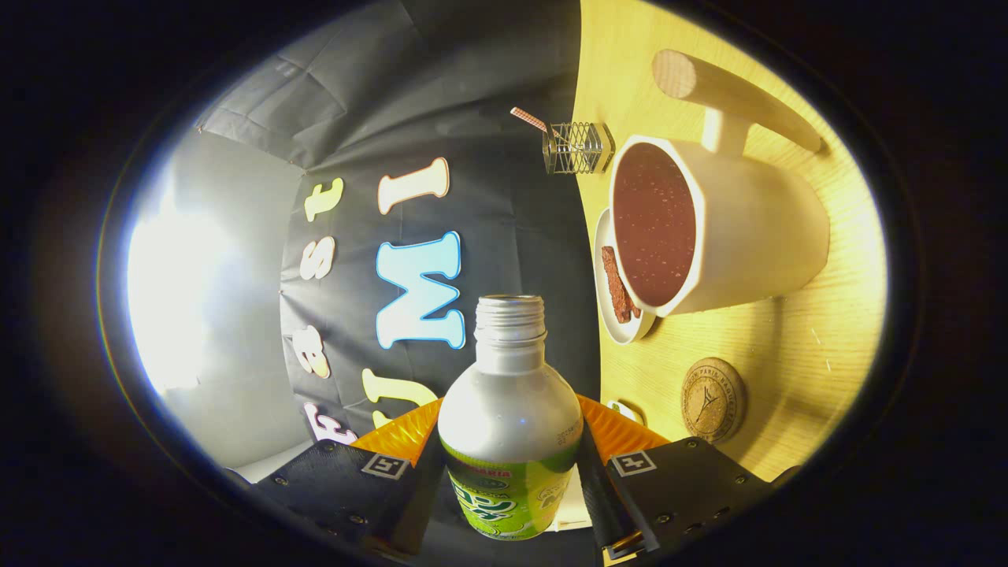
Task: Take the bottle from table, then pour the juice into the cup, finally place the bottle on the coaster
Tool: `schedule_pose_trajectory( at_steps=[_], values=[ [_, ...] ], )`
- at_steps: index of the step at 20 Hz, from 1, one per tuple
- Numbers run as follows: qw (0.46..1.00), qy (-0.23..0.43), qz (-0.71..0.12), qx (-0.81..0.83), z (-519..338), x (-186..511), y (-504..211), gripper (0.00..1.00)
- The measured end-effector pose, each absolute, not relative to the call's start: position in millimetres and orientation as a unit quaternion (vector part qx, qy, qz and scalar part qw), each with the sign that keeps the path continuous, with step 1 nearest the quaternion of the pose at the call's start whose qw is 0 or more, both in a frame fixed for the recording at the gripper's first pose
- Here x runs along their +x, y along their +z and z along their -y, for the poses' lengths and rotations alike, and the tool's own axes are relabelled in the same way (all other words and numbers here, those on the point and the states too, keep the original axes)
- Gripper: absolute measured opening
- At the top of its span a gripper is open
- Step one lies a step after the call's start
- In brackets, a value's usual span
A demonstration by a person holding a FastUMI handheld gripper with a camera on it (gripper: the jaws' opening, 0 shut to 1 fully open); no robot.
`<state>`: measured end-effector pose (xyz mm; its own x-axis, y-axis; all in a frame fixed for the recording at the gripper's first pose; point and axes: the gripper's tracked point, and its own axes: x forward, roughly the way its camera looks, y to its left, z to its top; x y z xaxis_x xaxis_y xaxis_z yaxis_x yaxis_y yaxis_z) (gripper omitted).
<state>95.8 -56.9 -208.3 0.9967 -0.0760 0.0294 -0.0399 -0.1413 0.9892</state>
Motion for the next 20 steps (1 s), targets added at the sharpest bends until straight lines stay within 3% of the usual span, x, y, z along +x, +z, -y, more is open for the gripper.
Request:
schedule_pose_trajectory(
  at_steps=[20],
  values=[
    [0.607, -0.012, 0.069, 0.792, 56, 98, -193, 0.78]
  ],
)
